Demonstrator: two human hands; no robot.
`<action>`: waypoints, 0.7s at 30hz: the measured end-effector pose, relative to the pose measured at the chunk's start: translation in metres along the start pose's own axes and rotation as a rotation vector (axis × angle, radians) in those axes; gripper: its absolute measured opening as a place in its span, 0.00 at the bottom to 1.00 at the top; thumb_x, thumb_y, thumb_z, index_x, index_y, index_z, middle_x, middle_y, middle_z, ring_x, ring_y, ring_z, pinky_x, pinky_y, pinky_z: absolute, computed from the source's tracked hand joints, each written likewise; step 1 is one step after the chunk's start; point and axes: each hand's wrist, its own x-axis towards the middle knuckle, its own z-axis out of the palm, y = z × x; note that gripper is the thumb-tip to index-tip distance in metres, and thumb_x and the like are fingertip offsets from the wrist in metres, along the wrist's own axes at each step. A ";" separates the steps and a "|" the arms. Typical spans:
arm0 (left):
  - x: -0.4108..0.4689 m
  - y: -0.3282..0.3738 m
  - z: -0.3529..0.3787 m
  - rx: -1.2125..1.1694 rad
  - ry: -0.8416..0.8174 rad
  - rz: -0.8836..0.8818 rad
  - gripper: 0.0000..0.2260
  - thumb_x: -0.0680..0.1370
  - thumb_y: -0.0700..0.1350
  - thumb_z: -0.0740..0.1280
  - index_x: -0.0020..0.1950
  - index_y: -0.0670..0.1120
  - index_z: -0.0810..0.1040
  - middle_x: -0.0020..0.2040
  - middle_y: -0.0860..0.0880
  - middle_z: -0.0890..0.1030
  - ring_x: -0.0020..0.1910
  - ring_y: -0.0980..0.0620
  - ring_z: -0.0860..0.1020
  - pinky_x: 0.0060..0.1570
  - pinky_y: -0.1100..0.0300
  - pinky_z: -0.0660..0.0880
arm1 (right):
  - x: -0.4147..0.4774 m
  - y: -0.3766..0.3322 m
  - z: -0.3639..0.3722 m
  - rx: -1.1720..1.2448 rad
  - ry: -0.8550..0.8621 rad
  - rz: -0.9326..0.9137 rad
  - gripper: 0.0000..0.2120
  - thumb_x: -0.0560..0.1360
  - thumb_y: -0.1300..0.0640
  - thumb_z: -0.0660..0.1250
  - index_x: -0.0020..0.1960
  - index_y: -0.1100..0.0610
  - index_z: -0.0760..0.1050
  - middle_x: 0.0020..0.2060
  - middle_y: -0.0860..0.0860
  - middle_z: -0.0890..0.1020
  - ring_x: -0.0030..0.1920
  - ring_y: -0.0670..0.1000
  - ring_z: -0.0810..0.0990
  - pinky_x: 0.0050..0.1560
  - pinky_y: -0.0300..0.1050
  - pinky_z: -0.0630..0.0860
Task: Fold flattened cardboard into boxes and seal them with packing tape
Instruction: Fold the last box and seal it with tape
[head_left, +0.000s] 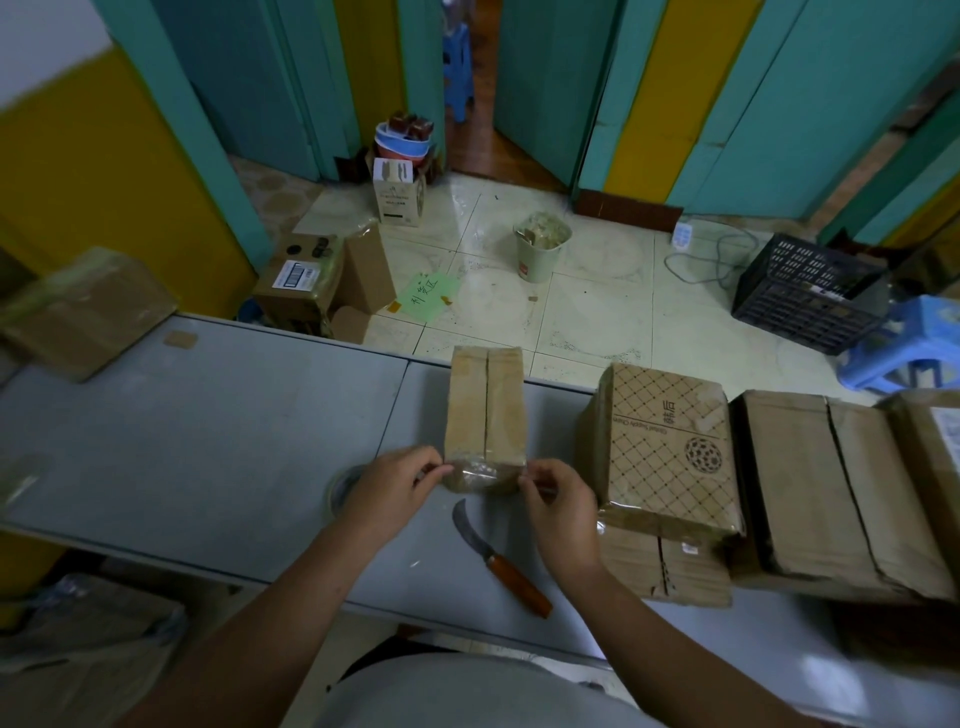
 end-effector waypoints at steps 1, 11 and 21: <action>0.000 0.000 -0.001 -0.005 0.015 -0.006 0.07 0.82 0.48 0.73 0.45 0.51 0.80 0.34 0.60 0.75 0.37 0.64 0.77 0.35 0.72 0.71 | -0.002 0.002 0.000 -0.014 0.001 0.000 0.12 0.79 0.62 0.73 0.48 0.43 0.79 0.47 0.42 0.84 0.49 0.38 0.82 0.54 0.36 0.80; 0.000 -0.004 -0.007 -0.002 -0.005 -0.053 0.06 0.82 0.52 0.72 0.46 0.53 0.82 0.37 0.61 0.79 0.38 0.65 0.79 0.34 0.73 0.70 | -0.002 -0.007 0.002 -0.003 0.012 -0.032 0.16 0.73 0.56 0.80 0.50 0.41 0.77 0.46 0.39 0.83 0.50 0.35 0.82 0.49 0.27 0.77; 0.000 -0.002 -0.008 0.016 -0.042 -0.008 0.05 0.82 0.48 0.74 0.47 0.49 0.83 0.35 0.61 0.76 0.42 0.69 0.78 0.40 0.75 0.72 | 0.006 0.002 0.002 -0.119 -0.032 -0.026 0.07 0.81 0.57 0.70 0.46 0.48 0.79 0.39 0.41 0.82 0.42 0.41 0.82 0.46 0.40 0.80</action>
